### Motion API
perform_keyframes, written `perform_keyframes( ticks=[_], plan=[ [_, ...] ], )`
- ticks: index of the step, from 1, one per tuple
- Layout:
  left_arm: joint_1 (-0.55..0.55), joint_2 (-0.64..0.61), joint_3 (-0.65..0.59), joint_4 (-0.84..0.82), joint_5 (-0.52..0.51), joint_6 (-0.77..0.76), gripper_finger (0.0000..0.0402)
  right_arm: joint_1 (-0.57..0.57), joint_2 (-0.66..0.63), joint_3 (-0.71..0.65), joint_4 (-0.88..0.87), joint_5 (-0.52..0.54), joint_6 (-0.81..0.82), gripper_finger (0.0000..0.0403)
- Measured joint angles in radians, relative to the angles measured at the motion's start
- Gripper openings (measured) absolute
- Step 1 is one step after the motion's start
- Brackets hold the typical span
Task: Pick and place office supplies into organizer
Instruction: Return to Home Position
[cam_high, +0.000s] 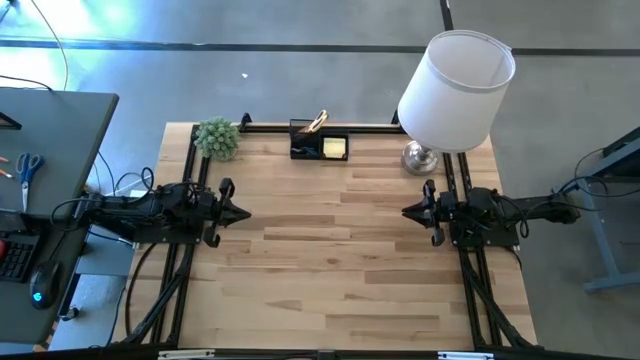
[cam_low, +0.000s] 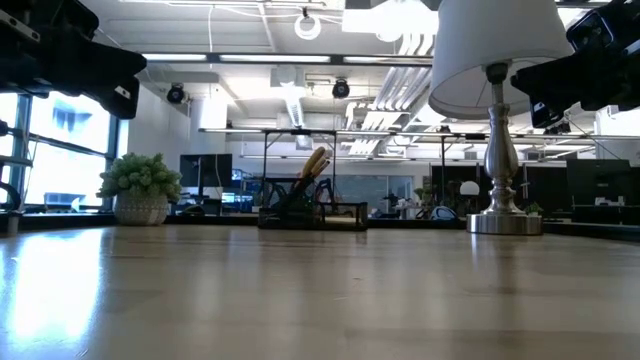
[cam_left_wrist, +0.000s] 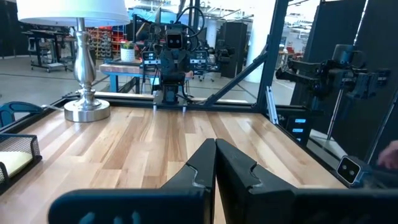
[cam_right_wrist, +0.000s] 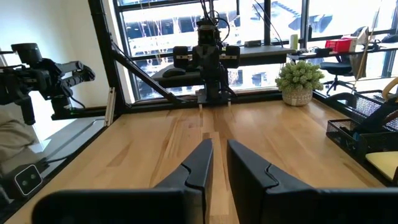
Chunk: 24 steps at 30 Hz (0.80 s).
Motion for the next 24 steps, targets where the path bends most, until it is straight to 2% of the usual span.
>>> perform_keyframes(
  ticks=[24],
  plan=[
    [0.000,0.000,0.000,0.000,0.000,0.000,0.0001,0.000,0.000,0.000,0.000,0.001,0.000,0.0039]
  ],
)
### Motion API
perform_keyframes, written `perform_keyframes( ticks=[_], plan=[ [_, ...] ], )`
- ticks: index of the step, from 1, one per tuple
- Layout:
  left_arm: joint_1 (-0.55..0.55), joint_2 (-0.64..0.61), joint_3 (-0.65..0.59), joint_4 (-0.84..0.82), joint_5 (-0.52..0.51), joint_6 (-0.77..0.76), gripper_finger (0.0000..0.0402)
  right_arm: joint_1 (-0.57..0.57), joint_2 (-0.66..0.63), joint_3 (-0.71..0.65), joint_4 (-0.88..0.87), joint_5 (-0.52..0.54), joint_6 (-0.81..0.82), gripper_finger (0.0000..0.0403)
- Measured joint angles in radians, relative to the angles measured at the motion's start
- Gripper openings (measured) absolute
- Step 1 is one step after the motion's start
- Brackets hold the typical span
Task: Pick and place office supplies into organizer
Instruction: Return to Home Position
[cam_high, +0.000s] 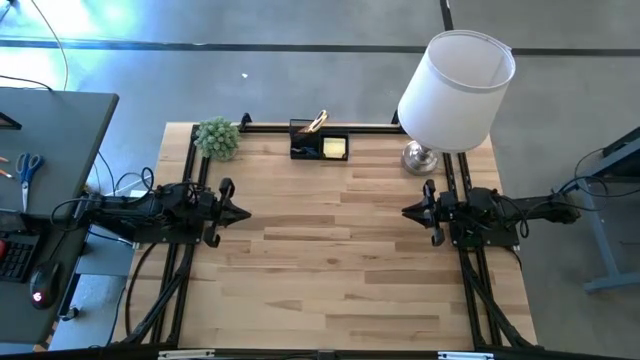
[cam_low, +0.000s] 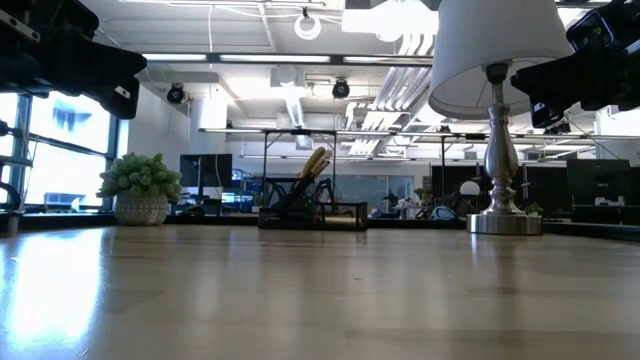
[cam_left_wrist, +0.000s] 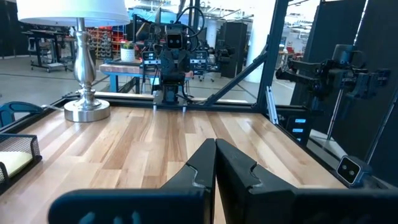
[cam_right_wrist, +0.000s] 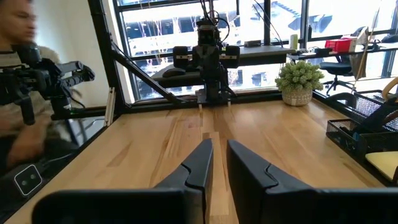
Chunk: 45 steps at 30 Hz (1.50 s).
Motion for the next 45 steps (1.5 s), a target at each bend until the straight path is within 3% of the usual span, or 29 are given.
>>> perform_keyframes(
  ticks=[45],
  plan=[
    [0.000,0.000,0.000,0.000,0.000,0.000,0.0001,0.000,0.000,0.000,0.000,0.003,0.000,0.0046]
  ],
)
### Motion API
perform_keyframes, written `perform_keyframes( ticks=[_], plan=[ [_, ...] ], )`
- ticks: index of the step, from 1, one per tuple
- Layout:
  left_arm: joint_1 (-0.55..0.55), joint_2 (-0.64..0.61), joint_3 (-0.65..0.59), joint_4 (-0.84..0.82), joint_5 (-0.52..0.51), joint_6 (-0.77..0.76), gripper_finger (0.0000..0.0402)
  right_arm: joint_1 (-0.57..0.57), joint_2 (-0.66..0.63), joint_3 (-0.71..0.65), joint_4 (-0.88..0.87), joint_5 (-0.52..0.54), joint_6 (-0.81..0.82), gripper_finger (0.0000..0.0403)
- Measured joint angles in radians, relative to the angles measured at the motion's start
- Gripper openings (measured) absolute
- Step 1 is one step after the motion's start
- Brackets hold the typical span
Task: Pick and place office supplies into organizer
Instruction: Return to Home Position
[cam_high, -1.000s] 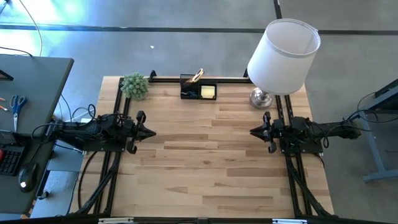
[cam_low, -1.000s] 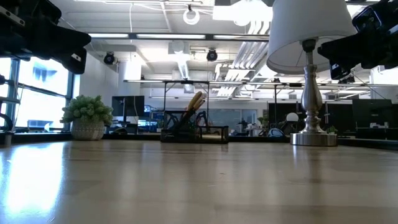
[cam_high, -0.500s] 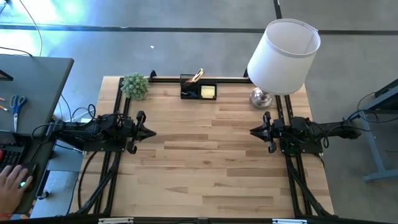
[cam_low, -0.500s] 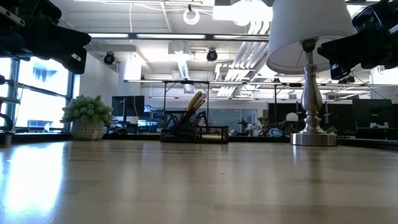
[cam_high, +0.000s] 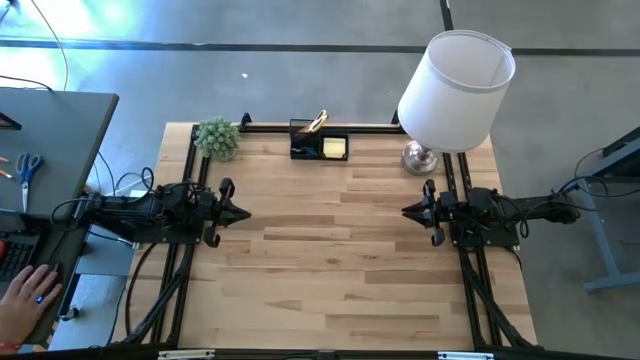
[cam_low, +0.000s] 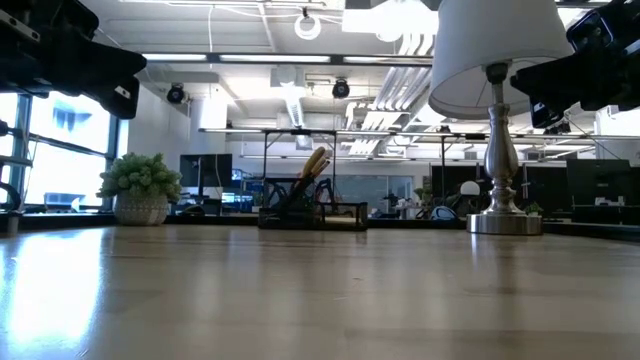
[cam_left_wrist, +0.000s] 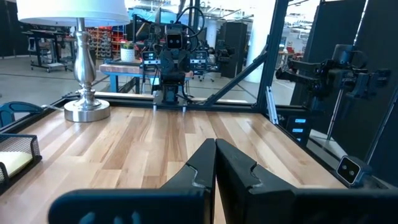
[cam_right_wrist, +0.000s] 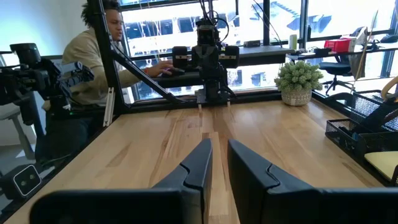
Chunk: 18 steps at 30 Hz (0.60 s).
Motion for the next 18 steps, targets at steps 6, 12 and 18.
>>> perform_keyframes(
  ticks=[6,12,18],
  plan=[
    [0.000,0.000,0.000,0.000,0.000,0.000,0.0001,0.000,0.000,0.000,0.000,-0.006,0.000,0.0039],
    [0.000,0.000,0.000,0.000,0.000,0.000,0.0001,0.000,0.000,0.000,0.000,-0.005,0.000,0.0044],
    [0.000,0.000,0.000,0.000,0.000,0.000,0.0001,0.000,0.000,0.000,0.000,-0.003,0.000,0.0048]
  ],
)
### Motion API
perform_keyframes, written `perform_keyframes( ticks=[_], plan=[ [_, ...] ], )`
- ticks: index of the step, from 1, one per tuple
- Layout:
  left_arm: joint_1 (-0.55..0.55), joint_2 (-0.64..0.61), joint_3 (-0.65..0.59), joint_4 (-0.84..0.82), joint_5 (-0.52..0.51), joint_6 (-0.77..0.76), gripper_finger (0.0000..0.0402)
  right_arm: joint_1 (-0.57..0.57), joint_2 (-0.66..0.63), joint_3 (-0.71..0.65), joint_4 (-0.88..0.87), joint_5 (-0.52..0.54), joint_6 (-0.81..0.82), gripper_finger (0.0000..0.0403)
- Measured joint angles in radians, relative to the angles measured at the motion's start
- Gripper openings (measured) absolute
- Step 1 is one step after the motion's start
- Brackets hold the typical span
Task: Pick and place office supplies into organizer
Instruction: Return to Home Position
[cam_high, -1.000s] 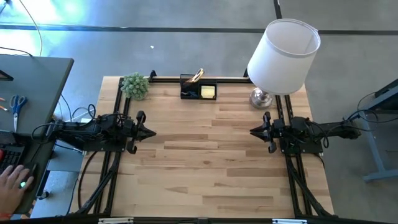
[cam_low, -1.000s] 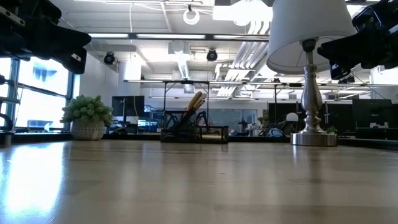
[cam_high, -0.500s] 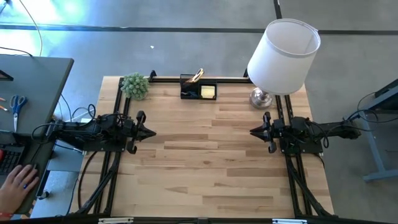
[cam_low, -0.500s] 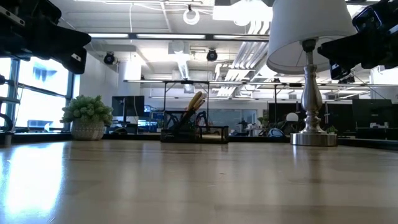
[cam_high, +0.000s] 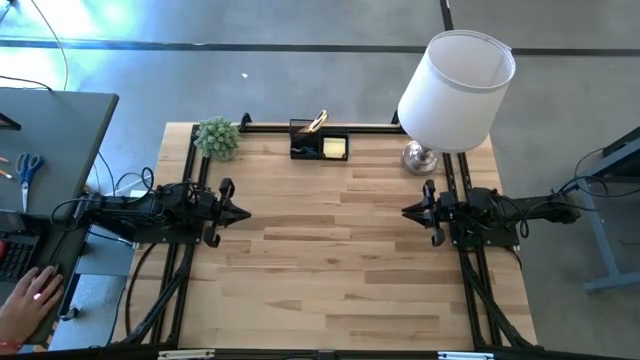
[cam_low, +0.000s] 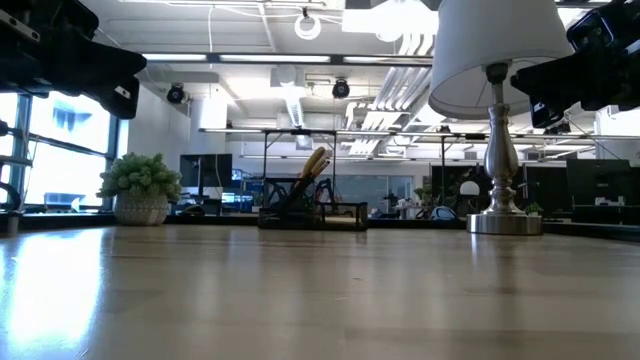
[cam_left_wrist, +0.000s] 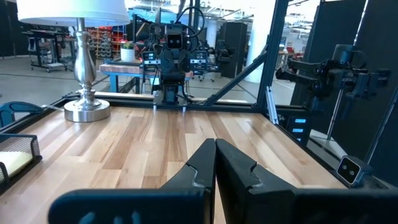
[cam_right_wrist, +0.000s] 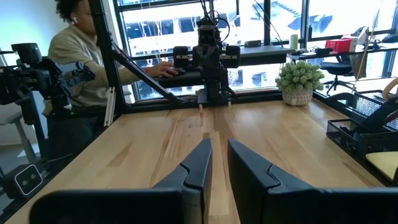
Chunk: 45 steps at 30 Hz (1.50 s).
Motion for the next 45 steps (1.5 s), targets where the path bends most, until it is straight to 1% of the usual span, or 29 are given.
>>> perform_keyframes(
  ticks=[10,22,45],
  plan=[
    [0.000,0.000,0.000,0.000,0.000,0.000,0.0001,0.000,0.000,0.000,0.000,0.000,0.000,0.0039],
    [0.000,0.000,0.000,0.000,0.000,0.000,0.0001,0.000,0.000,0.000,0.000,0.000,0.000,0.0053],
    [0.000,0.000,0.000,0.000,0.000,0.000,0.0001,0.000,0.000,0.000,0.000,0.001,0.000,0.0053]
  ],
)
